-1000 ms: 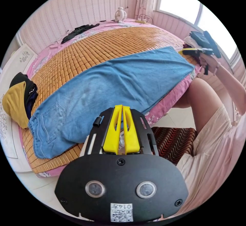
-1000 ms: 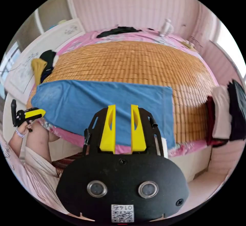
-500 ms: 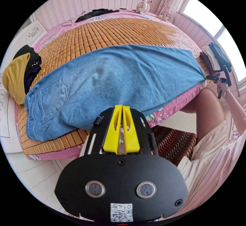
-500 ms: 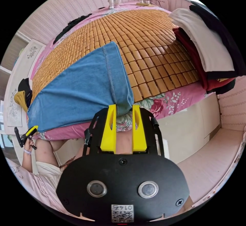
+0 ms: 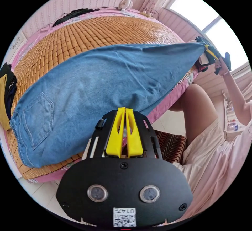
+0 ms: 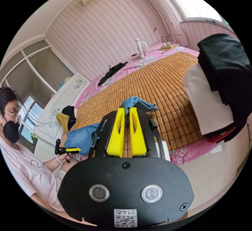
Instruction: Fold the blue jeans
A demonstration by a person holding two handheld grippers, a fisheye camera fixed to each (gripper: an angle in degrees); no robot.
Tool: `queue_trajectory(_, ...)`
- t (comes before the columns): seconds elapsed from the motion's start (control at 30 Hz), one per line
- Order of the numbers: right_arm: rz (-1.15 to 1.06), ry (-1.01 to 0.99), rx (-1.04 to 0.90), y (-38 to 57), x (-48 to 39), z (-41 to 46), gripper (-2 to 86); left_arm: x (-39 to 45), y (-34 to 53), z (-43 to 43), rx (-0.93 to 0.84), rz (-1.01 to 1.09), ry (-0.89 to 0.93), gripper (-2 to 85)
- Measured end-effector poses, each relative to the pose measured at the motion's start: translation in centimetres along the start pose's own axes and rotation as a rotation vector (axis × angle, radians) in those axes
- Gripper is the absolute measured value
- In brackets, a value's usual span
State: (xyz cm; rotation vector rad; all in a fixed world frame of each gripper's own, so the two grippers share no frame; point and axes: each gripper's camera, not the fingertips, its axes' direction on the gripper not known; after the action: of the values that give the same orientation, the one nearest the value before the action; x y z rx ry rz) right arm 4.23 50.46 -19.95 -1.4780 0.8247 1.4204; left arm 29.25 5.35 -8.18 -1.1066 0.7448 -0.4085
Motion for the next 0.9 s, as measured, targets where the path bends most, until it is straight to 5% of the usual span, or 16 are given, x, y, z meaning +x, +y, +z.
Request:
queue_trajectory(0.3,-0.329,-0.139,0.221,-7.6,-14.4,-5.5,2.7,9.3,-6.6,4.7,0.076,0.194,0.328,-1.0)
queue_trajectory(0.5,-0.692,-0.503,-0.132,-3.0,-31.2,8.4,3.5,5.9,-1.8,-4.1,0.302,0.148,0.374,-0.9)
queue_trajectory(0.63,-0.641,-0.746,-0.577,9.0,-37.9,23.3,6.0,-1.0,6.7,-10.9,0.337,-0.032,0.215,-0.6)
queue_trajectory(0.73,-0.602,-0.679,-0.830,16.6,-39.2,30.4,7.0,-5.0,11.9,-13.0,0.282,-0.190,0.087,1.3)
queue_trajectory(0.9,-0.589,-0.598,-0.829,17.7,-40.8,34.0,7.7,-7.9,14.8,-13.5,0.288,-0.324,0.079,6.4)
